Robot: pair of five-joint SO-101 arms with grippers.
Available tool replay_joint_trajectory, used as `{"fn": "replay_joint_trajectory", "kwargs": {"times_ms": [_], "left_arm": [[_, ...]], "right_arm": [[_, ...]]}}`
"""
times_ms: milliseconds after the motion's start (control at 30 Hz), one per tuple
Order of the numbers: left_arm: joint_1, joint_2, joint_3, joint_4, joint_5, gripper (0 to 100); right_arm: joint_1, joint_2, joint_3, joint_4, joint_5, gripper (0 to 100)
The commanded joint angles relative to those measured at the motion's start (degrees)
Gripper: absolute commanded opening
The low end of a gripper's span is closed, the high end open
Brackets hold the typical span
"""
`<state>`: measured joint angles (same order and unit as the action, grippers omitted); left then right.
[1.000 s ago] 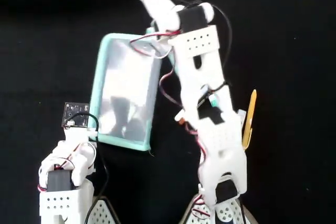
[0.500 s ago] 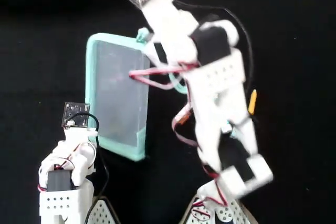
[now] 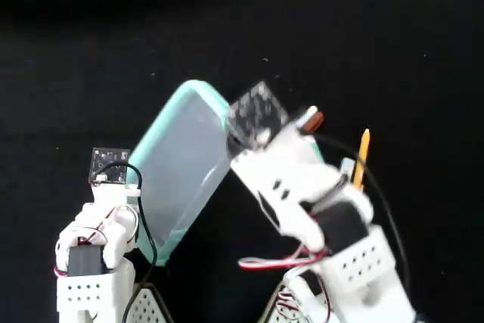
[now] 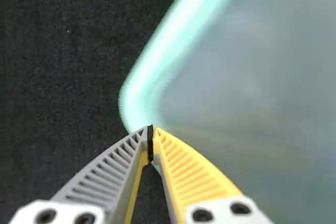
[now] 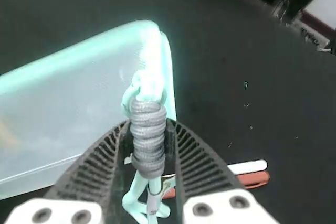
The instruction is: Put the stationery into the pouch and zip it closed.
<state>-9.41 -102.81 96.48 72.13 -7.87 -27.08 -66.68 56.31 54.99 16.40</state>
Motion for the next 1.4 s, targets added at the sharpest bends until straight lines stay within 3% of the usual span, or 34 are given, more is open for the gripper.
{"fn": "replay_joint_trajectory", "kwargs": {"times_ms": [0,667,1367], "left_arm": [[0.66,-0.44,0.92,0.09,0.53,3],[0.66,-0.44,0.92,0.09,0.44,3],[0.66,-0.44,0.92,0.09,0.53,3]], "right_arm": [[-1.05,-7.52,12.35,-2.99,-0.88,1.2],[-0.97,-8.84,27.47,-13.63,-0.79,1.2],[-0.62,-8.84,28.18,-16.79,-0.44,1.2]]}}
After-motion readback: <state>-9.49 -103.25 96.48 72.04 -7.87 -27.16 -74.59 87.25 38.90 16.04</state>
